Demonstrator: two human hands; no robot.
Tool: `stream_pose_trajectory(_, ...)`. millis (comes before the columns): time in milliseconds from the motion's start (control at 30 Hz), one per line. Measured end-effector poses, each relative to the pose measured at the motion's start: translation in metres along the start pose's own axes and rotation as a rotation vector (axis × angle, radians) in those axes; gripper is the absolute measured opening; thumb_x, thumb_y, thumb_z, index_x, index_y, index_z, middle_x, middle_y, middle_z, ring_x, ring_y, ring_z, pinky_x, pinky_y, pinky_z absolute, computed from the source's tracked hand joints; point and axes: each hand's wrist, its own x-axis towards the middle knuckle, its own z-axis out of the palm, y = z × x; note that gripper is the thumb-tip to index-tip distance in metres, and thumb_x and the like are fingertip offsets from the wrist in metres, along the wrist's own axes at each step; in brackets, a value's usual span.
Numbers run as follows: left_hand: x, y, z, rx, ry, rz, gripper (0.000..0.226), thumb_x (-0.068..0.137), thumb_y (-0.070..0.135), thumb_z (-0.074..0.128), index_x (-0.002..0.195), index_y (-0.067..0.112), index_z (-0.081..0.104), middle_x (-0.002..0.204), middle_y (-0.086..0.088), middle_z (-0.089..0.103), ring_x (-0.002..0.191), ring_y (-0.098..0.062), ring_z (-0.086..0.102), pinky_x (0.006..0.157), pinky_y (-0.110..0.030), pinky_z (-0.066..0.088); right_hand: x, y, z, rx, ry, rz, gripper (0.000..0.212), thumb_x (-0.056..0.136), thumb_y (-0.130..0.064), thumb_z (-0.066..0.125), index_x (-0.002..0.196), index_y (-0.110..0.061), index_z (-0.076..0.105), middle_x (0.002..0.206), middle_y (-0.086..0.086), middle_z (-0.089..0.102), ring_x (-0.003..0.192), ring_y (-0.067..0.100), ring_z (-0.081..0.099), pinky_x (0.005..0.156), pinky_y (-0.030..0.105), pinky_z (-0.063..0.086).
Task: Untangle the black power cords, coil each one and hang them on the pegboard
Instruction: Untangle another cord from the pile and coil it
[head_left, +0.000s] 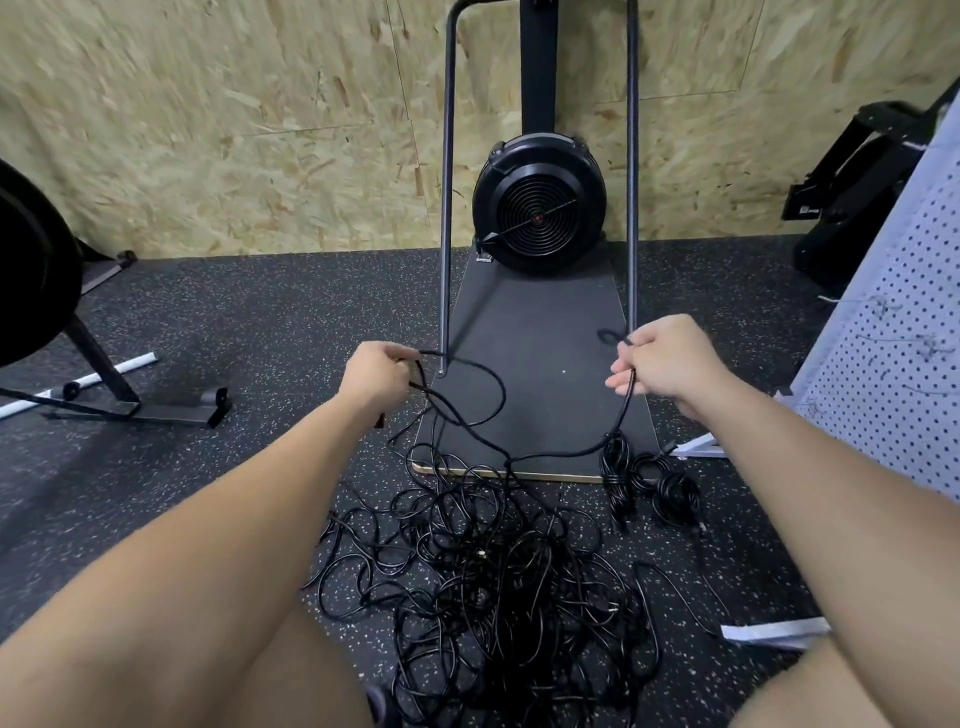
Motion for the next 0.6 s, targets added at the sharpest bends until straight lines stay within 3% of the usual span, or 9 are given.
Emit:
stream_pose_trajectory(100,-0.009,0.018,0.005,-0.111,-0.022,0.077,0.026,0.105,0.011,0.062,0.114,0.025,0.082,0.093,-0.004,0.082,0.035,-0.006,0.040,0.038,-0.017,0.031,0.001,0.004,0.005,-0.303,-0.095,-0.043,0.019,0.096,-0.019,0.079,0.106,-0.004,0.079,0.107,0.015,0.081,0.101,0.037,0.080,0.098,0.055,0.063)
stream_pose_trajectory(200,-0.022,0.036,0.014,-0.223,-0.087,0.168,0.029,0.099,0.008,0.065,0.114,0.024,0.084,0.091,-0.008,0.082,0.049,-0.009,0.050,0.047,-0.019,0.040,-0.010,0.003,0.015,-0.684,-0.181,-0.109,0.058,0.092,-0.039,0.086,0.143,-0.018,0.069,0.143,0.004,0.070,0.131,0.029,0.066,0.115,0.042,0.050)
stream_pose_trajectory(300,-0.034,0.051,0.022,-0.281,-0.204,0.265,0.030,0.099,0.010,0.068,0.117,0.028,0.084,0.085,0.000,0.079,0.059,-0.009,0.056,0.058,-0.022,0.046,-0.017,-0.001,0.031,-0.685,-0.232,-0.240,0.081,0.095,-0.047,0.082,0.164,-0.026,0.046,0.167,0.002,0.049,0.142,0.028,0.057,0.114,0.043,0.050)
stream_pose_trajectory(367,-0.041,0.059,0.024,-0.329,-0.316,0.332,0.037,0.101,0.009,0.070,0.130,0.029,0.078,0.090,-0.001,0.080,0.063,-0.011,0.056,0.059,-0.021,0.047,-0.022,-0.009,0.037,-0.616,-0.226,-0.314,0.088,0.099,-0.044,0.079,0.170,-0.028,0.031,0.175,-0.002,0.035,0.153,0.027,0.046,0.118,0.044,0.045)
stream_pose_trajectory(400,-0.045,0.063,0.024,-0.363,-0.377,0.359,0.044,0.101,0.006,0.070,0.139,0.029,0.072,0.092,-0.005,0.080,0.064,-0.013,0.054,0.057,-0.021,0.046,-0.024,-0.013,0.037,-0.599,-0.234,-0.328,0.085,0.100,-0.042,0.079,0.170,-0.029,0.032,0.173,-0.004,0.038,0.153,0.025,0.045,0.120,0.043,0.043)
stream_pose_trajectory(433,-0.047,0.064,0.024,-0.397,-0.424,0.373,0.053,0.101,0.004,0.071,0.147,0.029,0.066,0.094,-0.009,0.080,0.065,-0.016,0.054,0.056,-0.022,0.046,-0.025,-0.016,0.036,-0.594,-0.258,-0.340,0.075,0.100,-0.040,0.078,0.165,-0.028,0.042,0.166,-0.004,0.049,0.145,0.022,0.053,0.115,0.040,0.045)
stream_pose_trajectory(500,-0.050,0.064,0.021,-0.428,-0.476,0.390,0.065,0.098,0.003,0.075,0.154,0.033,0.058,0.095,-0.013,0.078,0.069,-0.020,0.054,0.057,-0.026,0.045,-0.026,-0.016,0.033,-0.634,-0.339,-0.311,0.034,0.103,-0.034,0.075,0.134,-0.022,0.071,0.128,-0.003,0.078,0.095,0.011,0.071,0.087,0.033,0.053)
stream_pose_trajectory(533,-0.049,0.062,0.020,-0.431,-0.491,0.396,0.066,0.097,0.004,0.078,0.153,0.033,0.059,0.093,-0.011,0.075,0.071,-0.021,0.054,0.058,-0.027,0.045,-0.027,-0.016,0.031,-0.610,-0.371,-0.289,0.016,0.104,-0.030,0.072,0.112,-0.017,0.078,0.105,-0.002,0.083,0.071,0.008,0.068,0.075,0.032,0.052)
stream_pose_trajectory(600,-0.045,0.057,0.017,-0.407,-0.489,0.391,0.060,0.096,0.007,0.081,0.147,0.033,0.065,0.088,-0.003,0.069,0.074,-0.020,0.052,0.060,-0.028,0.043,-0.026,-0.015,0.027,-0.437,-0.382,-0.268,0.027,0.105,-0.024,0.070,0.088,-0.004,0.074,0.080,0.001,0.081,0.063,0.012,0.074,0.072,0.036,0.057)
